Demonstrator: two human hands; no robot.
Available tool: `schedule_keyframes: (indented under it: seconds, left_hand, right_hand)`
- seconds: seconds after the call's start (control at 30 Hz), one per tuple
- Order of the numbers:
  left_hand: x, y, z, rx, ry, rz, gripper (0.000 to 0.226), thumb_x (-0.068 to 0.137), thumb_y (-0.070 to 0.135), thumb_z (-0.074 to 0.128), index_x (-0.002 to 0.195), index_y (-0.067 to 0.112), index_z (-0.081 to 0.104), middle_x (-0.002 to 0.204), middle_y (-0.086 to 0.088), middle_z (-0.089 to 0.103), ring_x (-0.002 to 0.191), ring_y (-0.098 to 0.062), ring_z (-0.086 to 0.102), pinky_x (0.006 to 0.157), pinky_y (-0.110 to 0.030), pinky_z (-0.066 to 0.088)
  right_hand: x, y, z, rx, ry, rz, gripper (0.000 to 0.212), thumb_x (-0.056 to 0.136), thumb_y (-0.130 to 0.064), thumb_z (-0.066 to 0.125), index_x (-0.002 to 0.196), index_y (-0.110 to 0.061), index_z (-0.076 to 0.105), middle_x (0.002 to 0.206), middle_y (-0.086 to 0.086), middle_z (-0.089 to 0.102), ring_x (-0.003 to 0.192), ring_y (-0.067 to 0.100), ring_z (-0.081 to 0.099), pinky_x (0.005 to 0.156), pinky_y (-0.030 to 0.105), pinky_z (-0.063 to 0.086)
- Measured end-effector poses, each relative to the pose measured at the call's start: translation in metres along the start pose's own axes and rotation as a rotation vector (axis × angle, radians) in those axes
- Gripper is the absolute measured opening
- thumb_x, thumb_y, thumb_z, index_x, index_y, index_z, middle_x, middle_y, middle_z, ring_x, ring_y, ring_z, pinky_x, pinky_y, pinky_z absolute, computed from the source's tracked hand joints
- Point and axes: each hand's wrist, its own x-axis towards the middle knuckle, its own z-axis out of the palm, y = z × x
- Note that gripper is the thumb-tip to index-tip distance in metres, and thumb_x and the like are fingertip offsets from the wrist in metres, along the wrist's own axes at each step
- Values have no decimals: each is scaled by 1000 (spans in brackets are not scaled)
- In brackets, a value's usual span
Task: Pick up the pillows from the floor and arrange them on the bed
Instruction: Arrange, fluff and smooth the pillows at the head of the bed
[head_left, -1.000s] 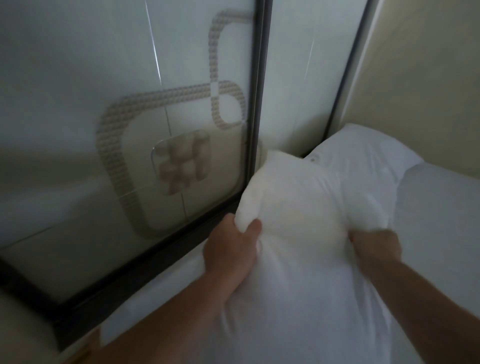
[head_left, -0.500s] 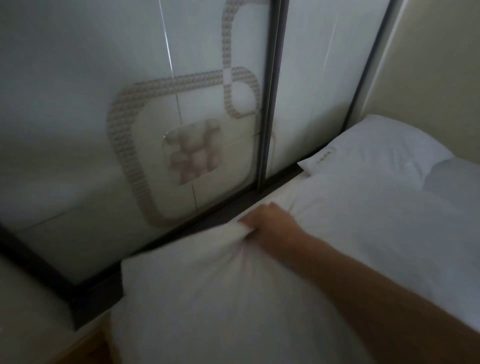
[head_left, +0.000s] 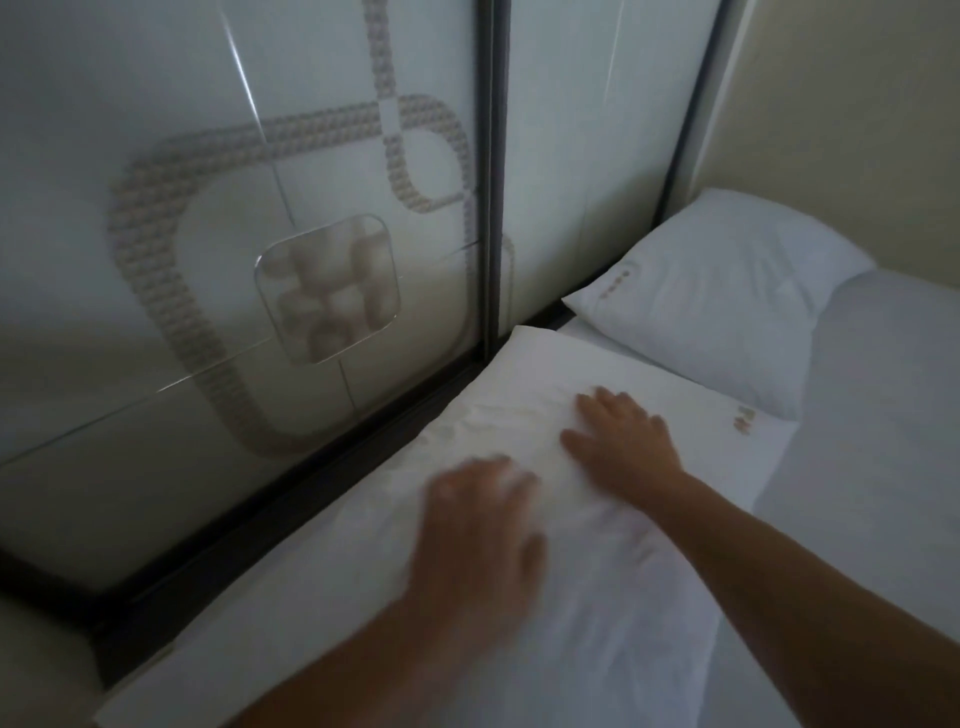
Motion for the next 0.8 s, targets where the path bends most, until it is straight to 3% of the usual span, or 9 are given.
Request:
schedule_keyframes:
  seconds: [0.07,0.1,0.13,0.2,0.3,0.47,0.57,0.67,0.8]
  left_hand:
    - [16,-54,-1,134,-51,-474,93,74,78,40,146,20,27,152,-12,35,138,-34,34,113,-55,17]
    - [25,-67,1,40,-191,-671,107,66,89,34,148,20,24,151,-13,36,137,-34,36,112,-56,21]
    - [30,-68,8,-37,-255,-749,114,61,94,31,146,18,28,147,-14,42,132,-34,42,110,-55,28]
    - [31,-71,32,-117,-180,-723,99,64,91,28,127,18,47,131,-11,57,118,-32,53,100,-49,38]
    - [30,-79,48,-150,-38,-651,65,78,80,22,94,22,47,103,-8,67,96,-29,63,88,-43,44]
    - [55,-84,33,-229,297,-566,58,80,70,31,77,14,44,78,-20,64,77,-40,64,69,-47,52]
    - [88,-83,18,-238,397,-431,51,85,62,41,73,13,41,69,-18,58,68,-40,59,62,-46,50]
    - [101,-93,30,-157,268,-424,51,85,64,37,74,14,41,74,-17,61,73,-39,62,64,-42,47]
    - [87,-118,58,-97,-26,-628,62,80,79,19,82,22,42,97,-14,65,90,-32,63,78,-42,48]
  right_hand:
    - [-6,27,6,33,-29,189,70,84,-71,20,146,-40,13,161,-6,5,146,21,3,111,58,9]
    - [-12,33,14,59,-47,238,73,80,-75,15,146,-43,9,161,-9,1,147,20,0,111,60,8]
    - [-19,35,24,83,-56,264,75,77,-77,11,145,-46,6,160,-11,-2,147,19,-3,110,62,7]
    - [-29,32,41,109,-39,289,75,77,-77,9,145,-47,2,160,-13,-7,146,16,-8,110,64,6]
    - [-32,27,48,129,13,317,72,81,-74,12,146,-45,1,160,-11,-8,146,16,-9,108,65,8]
    - [-29,23,40,123,93,339,73,84,-71,12,148,-38,0,161,-4,-4,146,21,-5,111,60,9]
    - [-16,33,25,138,171,359,77,83,-71,12,149,-33,2,161,1,0,146,25,-1,113,57,10]
    - [-10,49,24,163,134,337,79,81,-75,14,148,-35,2,161,-1,-1,147,22,-2,114,53,7]
    - [1,72,29,166,118,378,89,75,-81,10,150,-33,3,161,0,-5,147,18,-7,116,47,0]
